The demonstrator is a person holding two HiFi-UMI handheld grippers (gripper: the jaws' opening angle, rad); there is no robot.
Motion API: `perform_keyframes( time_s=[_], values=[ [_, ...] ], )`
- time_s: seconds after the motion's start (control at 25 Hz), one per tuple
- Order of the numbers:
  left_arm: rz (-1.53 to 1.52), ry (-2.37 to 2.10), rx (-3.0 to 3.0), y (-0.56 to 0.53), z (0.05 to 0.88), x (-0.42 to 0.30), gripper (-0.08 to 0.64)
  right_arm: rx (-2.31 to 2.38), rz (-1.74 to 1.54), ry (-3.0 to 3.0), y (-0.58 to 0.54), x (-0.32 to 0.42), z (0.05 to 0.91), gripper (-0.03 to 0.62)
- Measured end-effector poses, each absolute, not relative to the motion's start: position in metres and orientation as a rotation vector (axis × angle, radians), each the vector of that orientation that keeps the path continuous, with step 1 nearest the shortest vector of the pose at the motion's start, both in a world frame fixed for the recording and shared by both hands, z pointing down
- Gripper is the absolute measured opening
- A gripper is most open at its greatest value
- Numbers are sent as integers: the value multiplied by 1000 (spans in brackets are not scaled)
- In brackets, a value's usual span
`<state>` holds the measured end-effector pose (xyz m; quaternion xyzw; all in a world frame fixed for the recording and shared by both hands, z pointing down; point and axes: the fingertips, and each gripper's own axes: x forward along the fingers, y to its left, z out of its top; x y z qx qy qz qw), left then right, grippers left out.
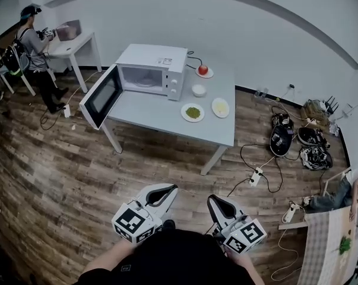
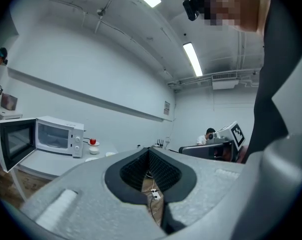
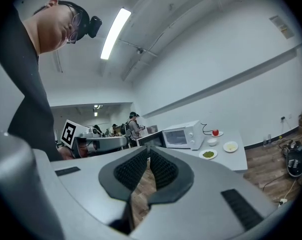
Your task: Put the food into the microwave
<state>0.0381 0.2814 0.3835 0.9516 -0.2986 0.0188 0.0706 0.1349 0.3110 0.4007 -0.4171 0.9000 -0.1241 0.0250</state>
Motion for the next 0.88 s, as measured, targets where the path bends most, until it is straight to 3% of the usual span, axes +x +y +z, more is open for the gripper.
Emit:
perform_keyframes(
  time_s=[0.4, 0.88],
  values=[
    [62, -891, 2847, 230, 389, 17, 6, -1281, -421, 2815, 259, 109, 404, 18],
    [102, -937, 2864, 154, 389, 45, 6, -1229, -426, 2813, 171, 137, 409, 18]
  ],
)
